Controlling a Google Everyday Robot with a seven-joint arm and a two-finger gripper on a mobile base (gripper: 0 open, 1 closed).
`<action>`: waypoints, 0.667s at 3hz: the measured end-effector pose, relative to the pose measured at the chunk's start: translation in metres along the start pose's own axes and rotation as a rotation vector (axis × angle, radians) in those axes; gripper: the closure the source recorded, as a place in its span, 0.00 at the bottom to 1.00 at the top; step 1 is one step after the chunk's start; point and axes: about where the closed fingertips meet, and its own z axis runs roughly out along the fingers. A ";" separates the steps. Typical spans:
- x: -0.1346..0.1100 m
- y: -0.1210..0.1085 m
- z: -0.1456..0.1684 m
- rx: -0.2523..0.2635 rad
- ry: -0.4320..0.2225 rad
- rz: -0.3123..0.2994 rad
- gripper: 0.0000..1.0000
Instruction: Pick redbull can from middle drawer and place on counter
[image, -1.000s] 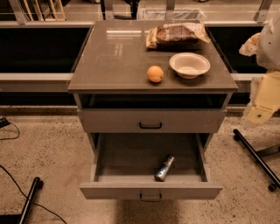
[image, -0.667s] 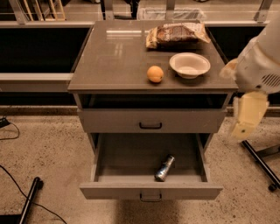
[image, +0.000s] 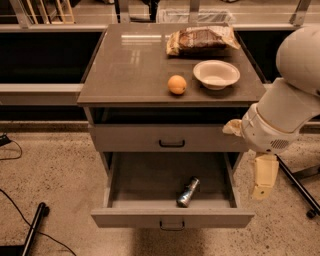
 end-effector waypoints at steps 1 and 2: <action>0.000 0.000 0.000 0.000 0.000 0.000 0.00; -0.004 -0.002 0.018 -0.009 0.034 -0.138 0.00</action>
Offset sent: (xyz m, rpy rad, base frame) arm 0.0182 0.0394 -0.0832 -0.1749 -0.1289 0.6843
